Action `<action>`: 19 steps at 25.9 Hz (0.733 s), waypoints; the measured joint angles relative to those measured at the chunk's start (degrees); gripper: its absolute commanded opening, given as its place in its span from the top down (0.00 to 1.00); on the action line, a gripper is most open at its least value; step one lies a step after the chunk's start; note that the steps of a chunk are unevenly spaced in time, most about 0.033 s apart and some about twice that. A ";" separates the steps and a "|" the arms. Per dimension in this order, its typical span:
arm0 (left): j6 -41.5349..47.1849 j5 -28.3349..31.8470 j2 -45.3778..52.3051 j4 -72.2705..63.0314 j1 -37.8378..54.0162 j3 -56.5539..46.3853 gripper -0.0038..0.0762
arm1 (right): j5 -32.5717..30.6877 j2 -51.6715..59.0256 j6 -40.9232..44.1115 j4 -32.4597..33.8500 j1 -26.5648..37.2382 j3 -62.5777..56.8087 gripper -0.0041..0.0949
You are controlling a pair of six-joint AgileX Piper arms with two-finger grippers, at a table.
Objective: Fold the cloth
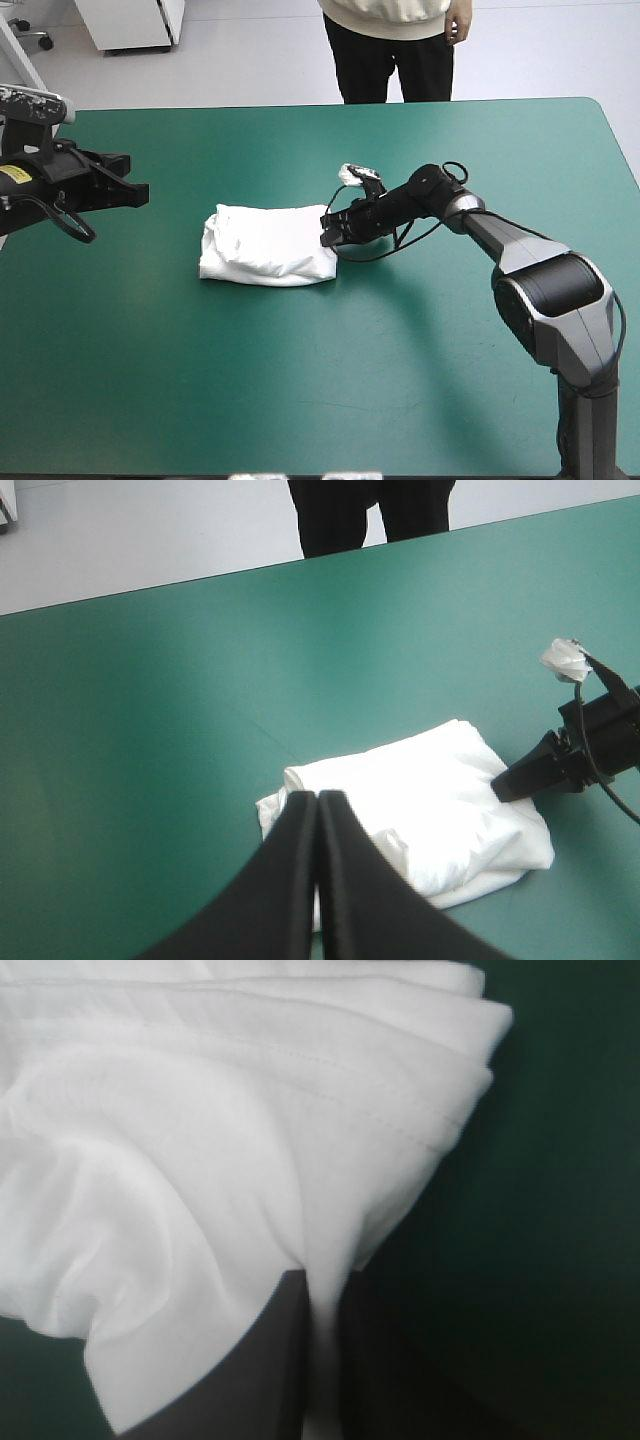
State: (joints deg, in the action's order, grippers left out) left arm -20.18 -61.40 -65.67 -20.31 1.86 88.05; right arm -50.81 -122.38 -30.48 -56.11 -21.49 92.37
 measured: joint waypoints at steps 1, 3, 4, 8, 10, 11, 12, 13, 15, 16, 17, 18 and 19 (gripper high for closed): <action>0.00 0.06 0.00 -0.67 0.00 0.00 0.96 | 0.51 1.76 0.76 2.05 0.84 0.00 0.95; -0.03 0.11 0.00 -2.86 0.00 0.00 0.96 | 0.54 5.91 3.54 8.96 3.24 0.00 0.96; -0.03 0.11 0.00 -3.55 0.00 0.00 0.96 | 0.11 7.68 5.10 12.63 4.40 0.05 0.95; -0.03 0.11 0.00 -4.92 0.00 0.00 0.96 | -6.56 15.46 13.77 34.34 11.94 0.05 0.96; -0.03 0.11 0.00 -5.05 0.00 0.00 0.96 | -10.16 17.49 16.55 41.77 15.18 -0.05 0.96; -0.03 0.11 0.00 -5.11 0.00 0.00 0.96 | -11.62 18.31 17.99 45.32 17.04 -0.32 0.96; -0.03 0.11 0.00 -5.22 0.00 0.00 0.96 | -12.56 19.34 19.04 47.85 19.02 -0.69 0.96; -0.03 0.11 0.00 -5.31 0.00 0.00 0.96 | -13.13 20.44 20.48 51.14 21.05 -1.26 0.96; -0.06 0.06 0.00 -5.35 0.00 0.00 0.96 | -13.62 21.78 21.85 55.18 24.82 -1.98 0.96; -0.18 -0.15 0.00 -5.38 0.00 0.00 0.96 | -13.83 22.37 22.83 57.15 27.32 -2.45 0.96; -0.21 -0.32 0.00 -5.38 0.00 0.00 0.96 | -13.88 22.83 23.56 58.78 29.02 -2.84 0.96; -0.21 -0.57 0.00 -5.52 0.00 0.00 0.96 | -13.96 23.13 24.24 59.99 31.10 -3.31 0.96; -0.21 -0.68 0.00 -5.76 0.00 0.00 0.96 | -13.89 23.36 24.74 60.77 33.10 -3.87 0.96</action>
State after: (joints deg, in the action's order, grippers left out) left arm -20.39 -62.08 -65.67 -26.07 1.86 88.05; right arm -64.70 -99.02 -5.73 4.66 11.61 88.51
